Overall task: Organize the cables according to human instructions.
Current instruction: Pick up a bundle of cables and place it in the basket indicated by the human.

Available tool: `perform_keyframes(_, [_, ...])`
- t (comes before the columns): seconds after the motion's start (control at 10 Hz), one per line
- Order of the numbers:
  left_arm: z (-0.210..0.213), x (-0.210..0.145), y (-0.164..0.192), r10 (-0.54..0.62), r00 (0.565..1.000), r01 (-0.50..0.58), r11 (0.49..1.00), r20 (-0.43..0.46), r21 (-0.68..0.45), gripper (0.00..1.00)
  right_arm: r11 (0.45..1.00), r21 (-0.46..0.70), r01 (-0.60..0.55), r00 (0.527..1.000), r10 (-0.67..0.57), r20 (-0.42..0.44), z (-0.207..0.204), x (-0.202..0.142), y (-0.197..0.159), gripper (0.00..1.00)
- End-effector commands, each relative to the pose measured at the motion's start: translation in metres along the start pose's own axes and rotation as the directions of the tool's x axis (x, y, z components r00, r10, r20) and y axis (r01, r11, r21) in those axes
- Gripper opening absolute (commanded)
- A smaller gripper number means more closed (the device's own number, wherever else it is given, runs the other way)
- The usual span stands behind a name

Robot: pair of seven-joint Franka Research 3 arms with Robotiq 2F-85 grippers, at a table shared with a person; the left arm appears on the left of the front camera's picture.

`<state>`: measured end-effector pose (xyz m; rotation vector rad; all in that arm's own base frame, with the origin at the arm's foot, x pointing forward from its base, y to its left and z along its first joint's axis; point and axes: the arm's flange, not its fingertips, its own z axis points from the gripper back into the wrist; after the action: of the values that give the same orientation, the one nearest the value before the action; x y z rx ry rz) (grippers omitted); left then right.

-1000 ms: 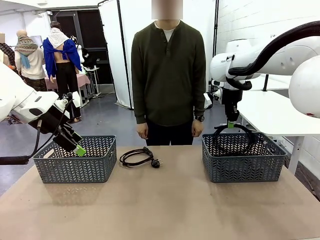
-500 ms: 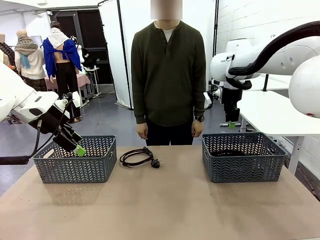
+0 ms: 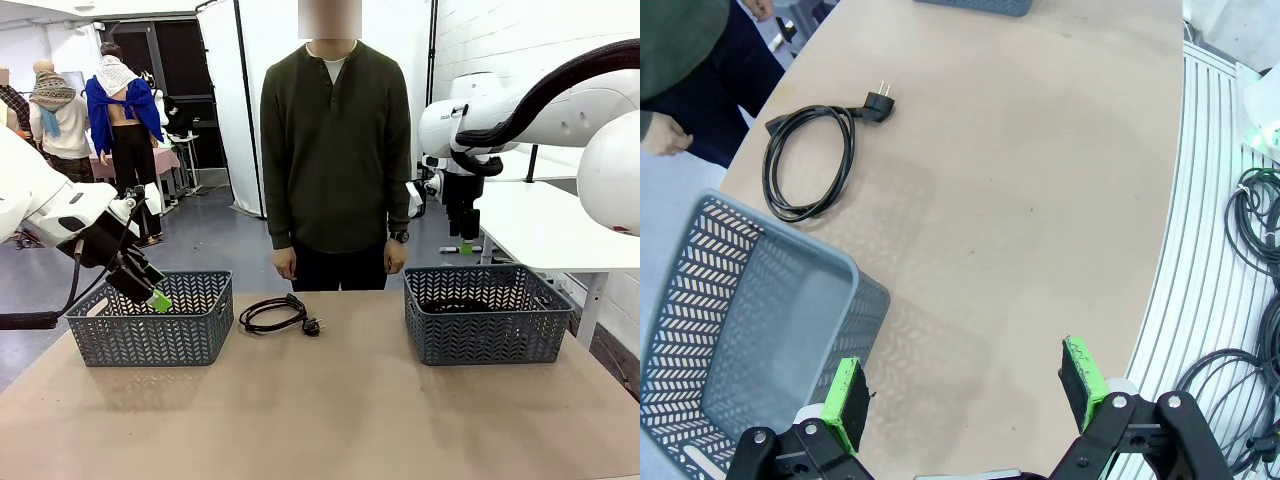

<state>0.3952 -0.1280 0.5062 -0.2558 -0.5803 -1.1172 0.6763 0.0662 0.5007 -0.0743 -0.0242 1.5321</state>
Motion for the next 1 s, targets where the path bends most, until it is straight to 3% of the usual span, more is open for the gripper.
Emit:
perform_keyframes(0.0, [0.000,-0.003,0.003,-0.013,1.000,0.013,1.000,0.017,-0.017,1.00,1.000,-0.010,0.029,0.998,-0.030,-0.059,0.013,-0.003,0.000,1.00])
perform_keyframes(0.1, [0.000,-0.003,0.003,-0.013,1.000,0.013,1.000,0.017,-0.017,1.00,1.000,0.000,0.000,1.000,0.000,0.000,0.000,0.000,0.000,1.00])
perform_keyframes(0.5, [0.000,-0.003,0.003,-0.013,1.000,0.013,1.000,0.017,-0.017,1.00,1.000,-0.003,0.002,1.000,-0.002,-0.013,0.003,-0.001,0.001,1.00])
perform_keyframes(0.9, [0.000,-0.003,0.003,-0.013,1.000,0.013,1.000,0.017,-0.017,1.00,0.976,0.028,0.218,0.976,-0.218,0.018,0.035,0.035,0.045,1.00])
